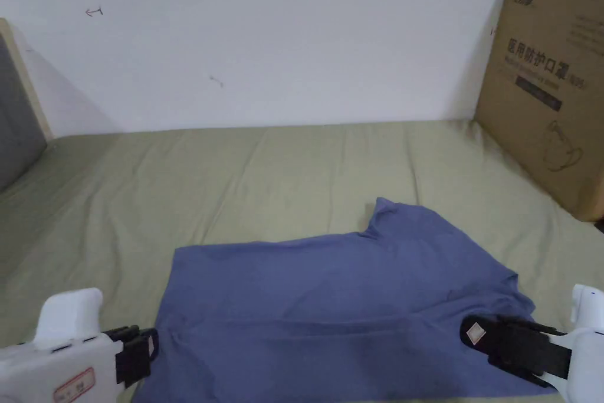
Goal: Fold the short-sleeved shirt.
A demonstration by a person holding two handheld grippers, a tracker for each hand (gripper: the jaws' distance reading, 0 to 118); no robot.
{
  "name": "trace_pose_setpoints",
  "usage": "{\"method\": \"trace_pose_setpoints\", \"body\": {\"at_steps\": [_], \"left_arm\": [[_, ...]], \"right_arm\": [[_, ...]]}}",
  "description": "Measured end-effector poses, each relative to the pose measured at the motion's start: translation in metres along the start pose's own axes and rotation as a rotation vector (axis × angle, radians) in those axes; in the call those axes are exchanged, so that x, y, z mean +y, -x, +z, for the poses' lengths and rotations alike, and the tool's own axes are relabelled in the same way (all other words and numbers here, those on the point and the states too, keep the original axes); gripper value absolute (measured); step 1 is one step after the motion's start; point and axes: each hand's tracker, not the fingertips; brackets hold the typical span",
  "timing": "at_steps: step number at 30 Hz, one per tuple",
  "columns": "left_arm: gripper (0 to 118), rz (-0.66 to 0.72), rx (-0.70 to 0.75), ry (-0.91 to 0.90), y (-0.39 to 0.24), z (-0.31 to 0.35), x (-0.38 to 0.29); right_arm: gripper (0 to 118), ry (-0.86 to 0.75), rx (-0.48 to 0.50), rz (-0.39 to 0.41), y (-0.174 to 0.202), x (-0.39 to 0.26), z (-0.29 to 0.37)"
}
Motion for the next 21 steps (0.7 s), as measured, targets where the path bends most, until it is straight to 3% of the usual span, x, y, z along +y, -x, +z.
{"method": "trace_pose_setpoints", "body": {"at_steps": [1,2,3,4,5,6,7,10,12,14,16,17,19,21], "left_arm": [[13,0.010,0.020,0.092,0.008,-0.016,0.005],[32,0.025,0.024,0.150,0.017,-0.030,0.005],[73,0.033,0.028,0.184,0.026,-0.043,0.004],[93,0.037,0.050,0.207,0.033,-0.059,0.005],[99,0.039,0.071,0.247,0.041,-0.074,0.003],[99,0.043,0.076,0.278,0.048,-0.089,0.001],[107,0.051,0.103,0.290,0.054,-0.102,-0.002],[105,0.075,0.212,0.348,0.066,-0.141,-0.009],[105,0.070,0.212,0.372,0.070,-0.166,-0.017],[110,0.114,0.203,0.447,0.075,-0.190,-0.031],[116,0.068,0.196,0.393,0.068,-0.188,-0.035],[117,0.076,0.205,0.384,0.067,-0.188,-0.036],[117,0.084,0.218,0.367,0.065,-0.189,-0.039],[106,0.067,0.217,0.369,0.063,-0.181,-0.035]], "right_arm": [[1,-0.006,0.009,-0.017,0.003,0.001,-0.003],[1,-0.015,0.021,-0.033,0.003,0.003,-0.004],[1,-0.025,0.030,-0.045,0.003,0.005,-0.004],[1,-0.035,0.037,-0.054,0.003,0.007,-0.004],[1,-0.038,0.040,-0.061,0.006,0.008,-0.004],[1,-0.033,0.043,-0.067,0.005,0.009,-0.005],[1,-0.026,0.046,-0.072,0.004,0.010,-0.006],[1,-0.029,0.032,-0.079,0.006,0.009,-0.005],[1,-0.049,0.021,-0.087,0.001,0.011,-0.006],[1,-0.040,0.075,-0.212,-0.010,0.014,-0.014],[1,0.064,0.095,-0.362,-0.026,0.017,-0.029],[1,0.100,0.130,-0.380,-0.034,0.018,-0.037],[1,0.082,0.101,-0.323,-0.035,0.017,-0.042],[1,0.059,-0.054,-0.223,-0.033,0.021,-0.043]]}}
